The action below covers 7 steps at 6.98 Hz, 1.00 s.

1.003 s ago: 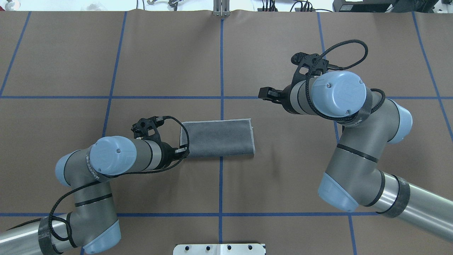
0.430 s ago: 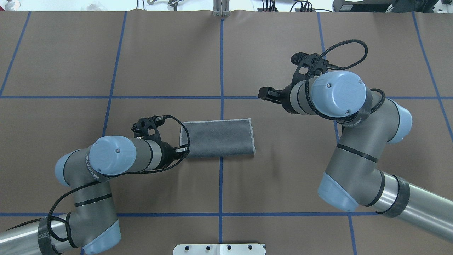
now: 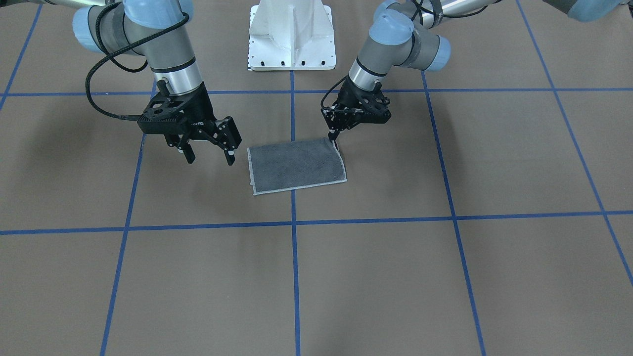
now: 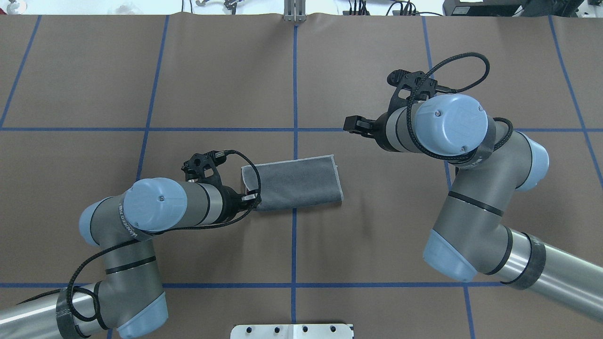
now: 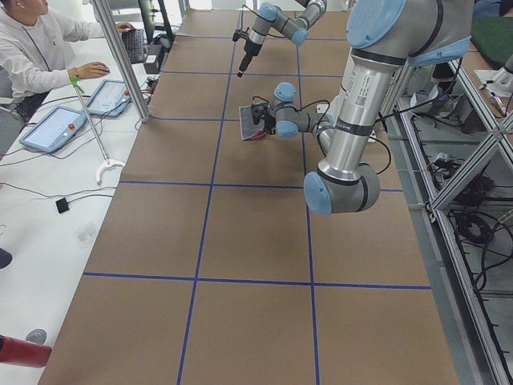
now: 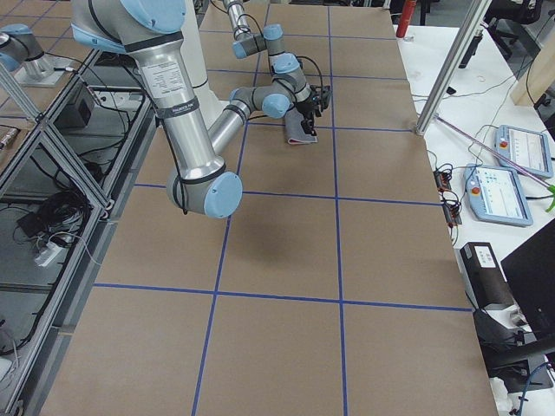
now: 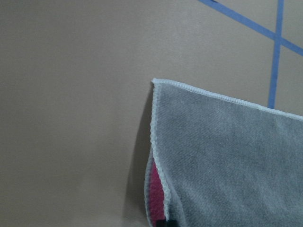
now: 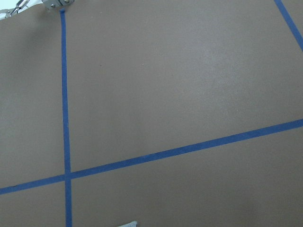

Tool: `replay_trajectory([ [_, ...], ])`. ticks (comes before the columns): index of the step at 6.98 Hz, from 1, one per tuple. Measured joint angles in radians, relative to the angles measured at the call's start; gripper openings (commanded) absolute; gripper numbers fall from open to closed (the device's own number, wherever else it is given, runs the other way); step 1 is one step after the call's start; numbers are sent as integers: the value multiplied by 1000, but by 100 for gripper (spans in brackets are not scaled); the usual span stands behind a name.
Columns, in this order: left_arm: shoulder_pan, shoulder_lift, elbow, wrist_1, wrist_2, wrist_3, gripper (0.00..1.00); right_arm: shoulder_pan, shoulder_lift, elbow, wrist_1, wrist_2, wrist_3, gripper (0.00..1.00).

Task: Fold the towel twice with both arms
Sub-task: 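Lift the towel end with the left gripper and swing it toward the robot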

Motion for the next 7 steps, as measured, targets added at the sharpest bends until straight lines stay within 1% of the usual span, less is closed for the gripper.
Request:
replay_trajectory([
  [4, 92, -47, -7, 4, 10, -31, 0, 1, -1, 2, 0, -1, 0, 100],
  [7, 133, -89, -11, 5, 9, -32, 0, 2, -3, 7, 0, -1, 0, 100],
])
